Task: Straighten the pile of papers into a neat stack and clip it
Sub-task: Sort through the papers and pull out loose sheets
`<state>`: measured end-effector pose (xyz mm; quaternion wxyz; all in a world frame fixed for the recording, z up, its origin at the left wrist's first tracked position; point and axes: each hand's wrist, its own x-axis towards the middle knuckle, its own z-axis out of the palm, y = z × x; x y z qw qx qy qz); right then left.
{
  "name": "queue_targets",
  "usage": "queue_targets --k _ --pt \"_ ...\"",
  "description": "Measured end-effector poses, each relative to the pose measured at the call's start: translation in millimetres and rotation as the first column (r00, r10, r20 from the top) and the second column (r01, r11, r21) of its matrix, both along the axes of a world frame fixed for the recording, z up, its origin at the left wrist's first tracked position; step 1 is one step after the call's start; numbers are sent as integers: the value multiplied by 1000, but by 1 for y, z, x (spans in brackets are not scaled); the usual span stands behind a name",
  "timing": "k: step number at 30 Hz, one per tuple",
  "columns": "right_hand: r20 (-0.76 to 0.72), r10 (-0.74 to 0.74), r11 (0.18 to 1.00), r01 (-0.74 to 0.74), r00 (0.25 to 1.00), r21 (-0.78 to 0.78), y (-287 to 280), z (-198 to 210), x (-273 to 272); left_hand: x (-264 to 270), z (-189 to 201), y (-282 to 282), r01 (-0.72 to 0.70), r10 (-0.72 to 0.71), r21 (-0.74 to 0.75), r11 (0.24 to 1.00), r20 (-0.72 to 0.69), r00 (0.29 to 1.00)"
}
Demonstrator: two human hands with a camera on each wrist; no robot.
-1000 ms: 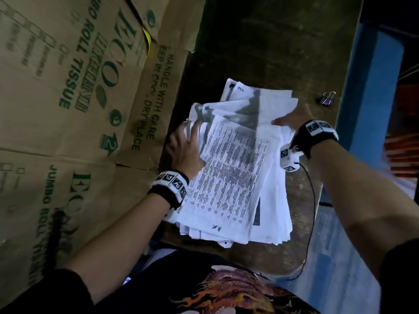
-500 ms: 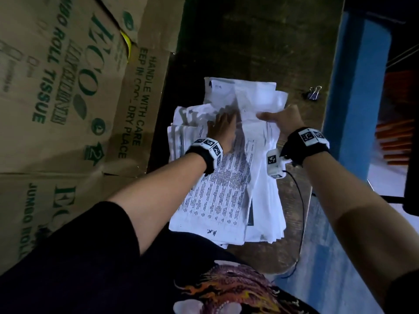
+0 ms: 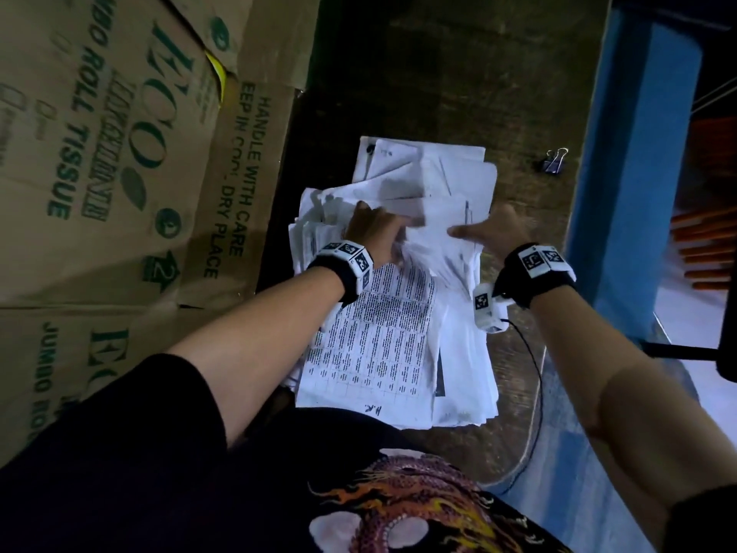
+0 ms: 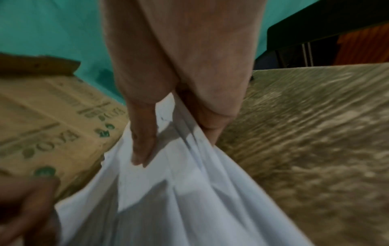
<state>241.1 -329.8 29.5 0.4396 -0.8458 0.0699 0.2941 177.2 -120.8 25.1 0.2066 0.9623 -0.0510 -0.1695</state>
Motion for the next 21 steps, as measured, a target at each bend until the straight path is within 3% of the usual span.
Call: queue_targets --k 2,4,8,11,12,14,16,18,21 --pt "38 13 999 -11 999 -45 -1 -4 -6 -3 7 0 -4 5 -69 998 15 1000" --pt "80 -67 997 69 995 -27 2 0 -11 -8 14 0 7 -7 -102 995 0 1000" --pt "-81 -271 878 281 959 388 6 22 -39 -15 25 8 -4 6 -141 990 11 1000" --pt "-81 -53 987 64 995 147 6 12 -63 -24 29 13 -6 10 -71 997 58 998" --pt "-48 36 998 -34 998 56 7 8 -69 -27 30 14 -1 4 -40 999 69 998" --pt "-4 60 998 -60 998 -24 7 5 -75 -34 32 15 8 -7 -6 1000 78 997" --pt "10 -3 1000 3 1000 -25 6 7 -80 -40 36 18 4 -2 -19 1000 84 996" --pt "-19 -133 985 134 991 112 -1 10 -85 -45 41 23 -32 37 -67 997 72 997" --pt "-94 -371 856 380 924 351 -20 23 -95 -49 47 32 -81 93 -132 988 86 992"
